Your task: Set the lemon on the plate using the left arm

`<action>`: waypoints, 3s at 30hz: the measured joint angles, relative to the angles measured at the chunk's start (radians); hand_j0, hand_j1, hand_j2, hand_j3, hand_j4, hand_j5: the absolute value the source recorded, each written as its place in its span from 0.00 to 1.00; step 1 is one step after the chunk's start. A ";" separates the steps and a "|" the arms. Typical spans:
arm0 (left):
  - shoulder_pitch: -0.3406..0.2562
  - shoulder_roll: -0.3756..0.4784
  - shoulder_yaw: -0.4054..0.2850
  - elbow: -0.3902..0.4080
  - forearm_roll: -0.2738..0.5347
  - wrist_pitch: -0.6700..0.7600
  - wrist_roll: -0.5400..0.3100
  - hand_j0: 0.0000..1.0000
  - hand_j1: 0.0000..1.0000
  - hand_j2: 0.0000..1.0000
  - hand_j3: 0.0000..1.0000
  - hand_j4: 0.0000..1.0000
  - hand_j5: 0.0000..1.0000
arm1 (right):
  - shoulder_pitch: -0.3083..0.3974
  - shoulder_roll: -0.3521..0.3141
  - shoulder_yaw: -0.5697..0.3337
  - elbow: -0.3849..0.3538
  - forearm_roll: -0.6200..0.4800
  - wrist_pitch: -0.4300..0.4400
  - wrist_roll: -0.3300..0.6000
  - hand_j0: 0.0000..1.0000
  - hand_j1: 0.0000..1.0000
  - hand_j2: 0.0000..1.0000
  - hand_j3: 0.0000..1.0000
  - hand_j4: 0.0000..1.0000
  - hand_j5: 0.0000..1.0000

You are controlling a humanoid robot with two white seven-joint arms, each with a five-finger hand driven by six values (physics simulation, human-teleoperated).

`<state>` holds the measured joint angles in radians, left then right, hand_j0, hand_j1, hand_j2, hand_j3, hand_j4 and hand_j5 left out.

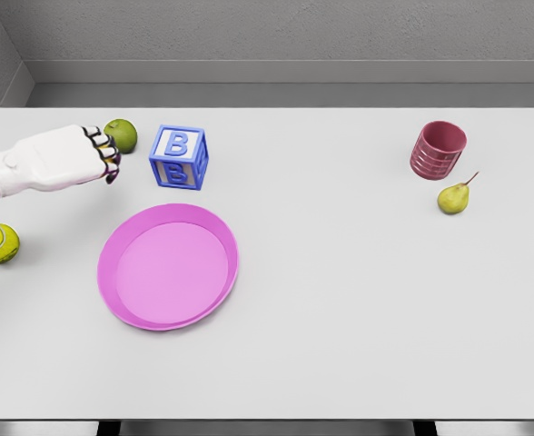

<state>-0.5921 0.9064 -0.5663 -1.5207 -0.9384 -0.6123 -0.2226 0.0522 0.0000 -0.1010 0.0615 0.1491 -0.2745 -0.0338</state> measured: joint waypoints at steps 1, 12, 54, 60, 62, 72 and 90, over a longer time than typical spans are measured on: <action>0.002 0.000 0.001 -0.005 0.000 0.000 0.000 0.45 0.45 0.45 0.45 0.45 0.45 | 0.000 0.000 0.000 0.000 0.000 0.000 0.000 1.00 1.00 1.00 1.00 1.00 1.00; 0.069 0.004 0.041 -0.097 0.011 0.000 -0.001 0.46 0.46 0.46 0.46 0.46 0.46 | 0.000 0.000 0.000 0.000 0.000 0.000 0.000 1.00 1.00 1.00 1.00 1.00 1.00; 0.199 0.016 0.108 -0.280 0.031 0.000 0.000 0.48 0.48 0.48 0.48 0.48 0.48 | 0.000 0.000 0.000 0.000 0.000 0.000 0.000 1.00 1.00 1.00 1.00 1.00 1.00; 0.207 0.010 0.103 -0.280 0.032 0.000 0.001 0.48 0.48 0.48 0.48 0.48 0.48 | 0.000 0.000 0.000 0.000 0.000 0.000 0.000 1.00 1.00 1.00 1.00 1.00 1.00; 0.210 0.009 0.101 -0.280 0.032 0.000 0.000 0.49 0.49 0.49 0.49 0.49 0.49 | 0.000 0.000 0.000 0.000 0.000 0.000 0.000 1.00 1.00 1.00 1.00 1.00 1.00; 0.238 0.005 0.097 -0.280 0.030 0.000 0.001 0.69 0.69 0.69 0.69 0.69 0.69 | 0.000 0.000 0.000 0.000 0.000 0.000 0.000 1.00 1.00 1.00 1.00 1.00 1.00; 0.235 -0.002 0.111 -0.281 0.061 0.000 0.009 1.00 1.00 1.00 1.00 1.00 1.00 | -0.002 0.000 0.000 0.000 0.000 0.000 0.000 1.00 1.00 1.00 1.00 1.00 1.00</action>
<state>-0.3574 0.9042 -0.4550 -1.8017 -0.8773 -0.6118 -0.2133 0.0506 0.0000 -0.1008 0.0615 0.1491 -0.2745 -0.0338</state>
